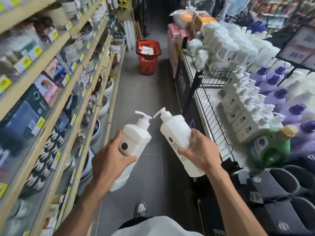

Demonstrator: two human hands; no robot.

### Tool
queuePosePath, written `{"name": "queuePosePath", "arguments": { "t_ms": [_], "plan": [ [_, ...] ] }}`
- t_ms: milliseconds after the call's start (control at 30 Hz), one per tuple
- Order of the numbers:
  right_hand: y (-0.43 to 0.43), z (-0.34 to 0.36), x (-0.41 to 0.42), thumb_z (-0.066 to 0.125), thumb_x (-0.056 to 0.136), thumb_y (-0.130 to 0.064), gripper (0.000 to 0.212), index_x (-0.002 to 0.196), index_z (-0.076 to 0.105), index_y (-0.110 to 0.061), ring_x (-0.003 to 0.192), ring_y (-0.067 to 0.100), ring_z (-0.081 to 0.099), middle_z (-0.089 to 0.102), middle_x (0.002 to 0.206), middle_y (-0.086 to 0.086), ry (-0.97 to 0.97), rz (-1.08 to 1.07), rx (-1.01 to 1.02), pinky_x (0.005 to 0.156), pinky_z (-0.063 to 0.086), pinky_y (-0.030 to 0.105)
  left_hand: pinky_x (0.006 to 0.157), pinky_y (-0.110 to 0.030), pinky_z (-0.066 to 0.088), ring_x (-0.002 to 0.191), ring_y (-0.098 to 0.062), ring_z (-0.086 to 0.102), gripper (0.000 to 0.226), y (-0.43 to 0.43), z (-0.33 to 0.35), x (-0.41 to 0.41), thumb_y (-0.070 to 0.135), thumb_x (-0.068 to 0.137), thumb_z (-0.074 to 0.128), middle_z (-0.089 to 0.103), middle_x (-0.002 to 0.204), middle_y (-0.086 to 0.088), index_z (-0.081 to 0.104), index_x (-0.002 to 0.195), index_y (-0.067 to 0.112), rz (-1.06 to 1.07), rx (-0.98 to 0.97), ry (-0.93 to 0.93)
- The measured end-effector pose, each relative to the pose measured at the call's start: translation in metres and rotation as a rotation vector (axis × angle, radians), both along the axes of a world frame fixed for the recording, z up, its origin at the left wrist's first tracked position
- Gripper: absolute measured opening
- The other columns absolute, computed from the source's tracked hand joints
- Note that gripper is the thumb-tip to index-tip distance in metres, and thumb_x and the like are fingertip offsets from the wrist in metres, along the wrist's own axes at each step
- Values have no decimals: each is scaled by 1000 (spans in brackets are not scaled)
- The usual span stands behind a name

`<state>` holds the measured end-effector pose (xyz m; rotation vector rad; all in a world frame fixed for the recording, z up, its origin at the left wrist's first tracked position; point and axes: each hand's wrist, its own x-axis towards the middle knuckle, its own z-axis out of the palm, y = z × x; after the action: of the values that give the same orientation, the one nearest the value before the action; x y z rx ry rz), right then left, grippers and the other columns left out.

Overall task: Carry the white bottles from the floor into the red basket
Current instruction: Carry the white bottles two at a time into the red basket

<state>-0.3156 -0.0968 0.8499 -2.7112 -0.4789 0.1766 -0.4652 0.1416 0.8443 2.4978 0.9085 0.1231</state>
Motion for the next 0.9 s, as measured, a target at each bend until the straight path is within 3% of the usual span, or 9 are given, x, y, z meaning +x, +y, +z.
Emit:
{"name": "queuePosePath", "arguments": {
  "t_ms": [200,467,733,900],
  "plan": [
    [48,-5,42,74,63,-56,67,119,49,-28,85,20,65,63,103,-13,3,-5,-20,75,55,36,79,-37,48,110,-32,63,105,51,-5,43,52,68,81,60,138,1,24,156,38,-30,10,15],
    [106,-37,116,77,64,-50,67,119,47,-26,83,22,65,63,104,-6,105,-3,-73,76,57,40,77,-35,48,103,-32,63,101,108,-35,128,51,65,77,60,133,4,25,151,39,-78,-17,107],
    [156,-78,207,74,63,-51,63,112,45,-26,84,24,66,63,103,-4,184,-3,-76,77,58,43,80,-37,46,112,-31,62,101,142,-52,245,50,67,75,57,138,1,22,152,36,-134,20,179],
    [173,-84,267,76,67,-49,61,112,43,-23,82,23,65,61,103,-3,204,27,-100,69,55,37,72,-35,46,99,-32,64,96,165,-58,298,52,62,73,64,123,2,25,144,41,-110,23,209]
  ]
}}
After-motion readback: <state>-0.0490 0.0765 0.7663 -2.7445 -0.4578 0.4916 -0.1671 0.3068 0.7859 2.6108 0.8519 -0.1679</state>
